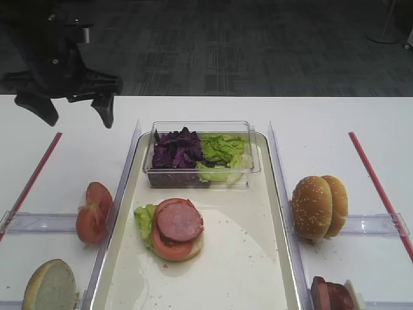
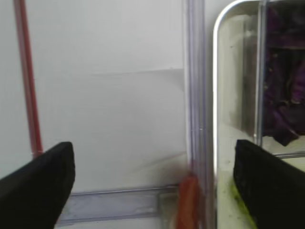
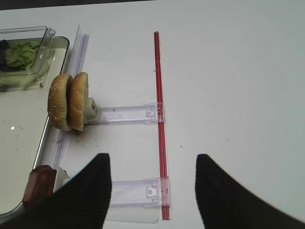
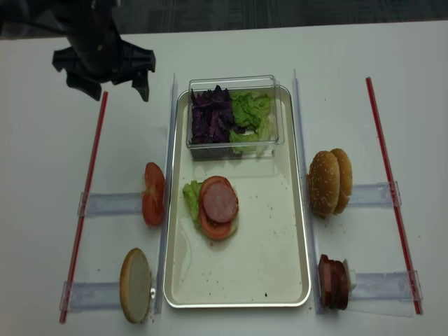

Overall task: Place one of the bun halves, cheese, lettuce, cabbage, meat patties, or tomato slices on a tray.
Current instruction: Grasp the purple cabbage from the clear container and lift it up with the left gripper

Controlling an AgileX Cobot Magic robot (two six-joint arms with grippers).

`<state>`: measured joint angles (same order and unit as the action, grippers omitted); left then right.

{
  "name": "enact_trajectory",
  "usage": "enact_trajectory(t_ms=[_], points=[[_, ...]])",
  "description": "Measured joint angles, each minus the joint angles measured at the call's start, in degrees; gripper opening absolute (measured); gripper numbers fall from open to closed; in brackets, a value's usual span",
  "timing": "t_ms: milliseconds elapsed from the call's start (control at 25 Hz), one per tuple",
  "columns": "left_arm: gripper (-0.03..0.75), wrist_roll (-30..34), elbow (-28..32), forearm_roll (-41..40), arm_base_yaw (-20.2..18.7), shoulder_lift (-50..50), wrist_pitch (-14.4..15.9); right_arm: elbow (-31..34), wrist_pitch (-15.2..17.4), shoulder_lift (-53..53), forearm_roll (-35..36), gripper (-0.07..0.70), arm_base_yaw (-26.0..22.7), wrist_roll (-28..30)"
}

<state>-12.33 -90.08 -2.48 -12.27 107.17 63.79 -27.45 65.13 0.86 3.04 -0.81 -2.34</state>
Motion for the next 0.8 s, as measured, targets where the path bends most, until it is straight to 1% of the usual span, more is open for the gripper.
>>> enact_trajectory(t_ms=[240,440,600,800], points=[[0.618,-6.03,-0.26,-0.18,-6.7,2.2,-0.03,0.0,0.0,0.0,0.0,0.426,0.0,0.0],[0.618,-10.73,-2.21,-1.33,-11.53,3.78,-0.03,0.0,0.0,0.0,0.0,0.426,0.0,0.0],[0.618,-13.92,-4.26,-1.46,-14.19,4.95,-0.03,0.0,0.0,0.0,0.0,0.426,0.0,0.0],[0.618,-16.26,-6.15,-1.85,-16.22,6.68,0.07,0.0,0.0,0.0,0.0,0.426,0.0,0.0]])
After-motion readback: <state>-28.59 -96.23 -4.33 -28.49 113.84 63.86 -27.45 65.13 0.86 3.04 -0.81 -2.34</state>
